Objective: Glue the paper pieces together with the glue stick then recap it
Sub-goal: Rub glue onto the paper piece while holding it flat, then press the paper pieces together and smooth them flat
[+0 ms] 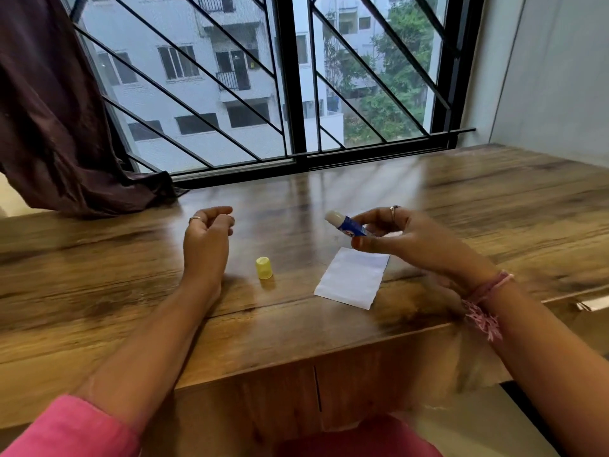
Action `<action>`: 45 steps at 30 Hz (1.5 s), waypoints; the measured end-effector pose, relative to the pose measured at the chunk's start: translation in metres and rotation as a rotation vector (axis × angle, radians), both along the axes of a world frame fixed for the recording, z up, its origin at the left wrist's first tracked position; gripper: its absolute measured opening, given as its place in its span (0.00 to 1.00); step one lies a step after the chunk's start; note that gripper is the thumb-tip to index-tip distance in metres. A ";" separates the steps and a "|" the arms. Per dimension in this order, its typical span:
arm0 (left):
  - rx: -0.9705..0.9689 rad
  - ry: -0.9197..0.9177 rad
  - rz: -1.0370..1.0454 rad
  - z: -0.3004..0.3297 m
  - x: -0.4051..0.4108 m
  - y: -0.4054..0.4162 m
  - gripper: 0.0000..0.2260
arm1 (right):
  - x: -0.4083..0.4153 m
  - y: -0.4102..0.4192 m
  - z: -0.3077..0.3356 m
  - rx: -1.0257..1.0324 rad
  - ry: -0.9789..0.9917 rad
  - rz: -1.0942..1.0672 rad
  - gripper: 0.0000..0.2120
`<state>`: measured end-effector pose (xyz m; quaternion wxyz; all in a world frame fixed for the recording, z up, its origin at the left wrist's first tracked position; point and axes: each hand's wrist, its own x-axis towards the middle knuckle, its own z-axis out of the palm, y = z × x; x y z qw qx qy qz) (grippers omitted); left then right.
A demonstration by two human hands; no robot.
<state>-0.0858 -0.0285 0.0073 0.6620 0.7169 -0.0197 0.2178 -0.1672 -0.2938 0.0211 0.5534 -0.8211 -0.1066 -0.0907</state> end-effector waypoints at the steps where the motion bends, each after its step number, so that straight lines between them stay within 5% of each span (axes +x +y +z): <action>1: -0.025 0.027 -0.005 -0.001 0.001 -0.001 0.08 | 0.005 0.003 0.004 -0.005 0.005 0.016 0.10; 24: -0.056 0.153 -0.039 -0.008 0.011 -0.001 0.08 | 0.073 0.079 0.008 -0.438 -0.093 0.299 0.14; 45: -0.060 0.175 -0.049 -0.007 0.010 0.000 0.09 | 0.076 0.075 0.004 -0.400 -0.039 0.312 0.16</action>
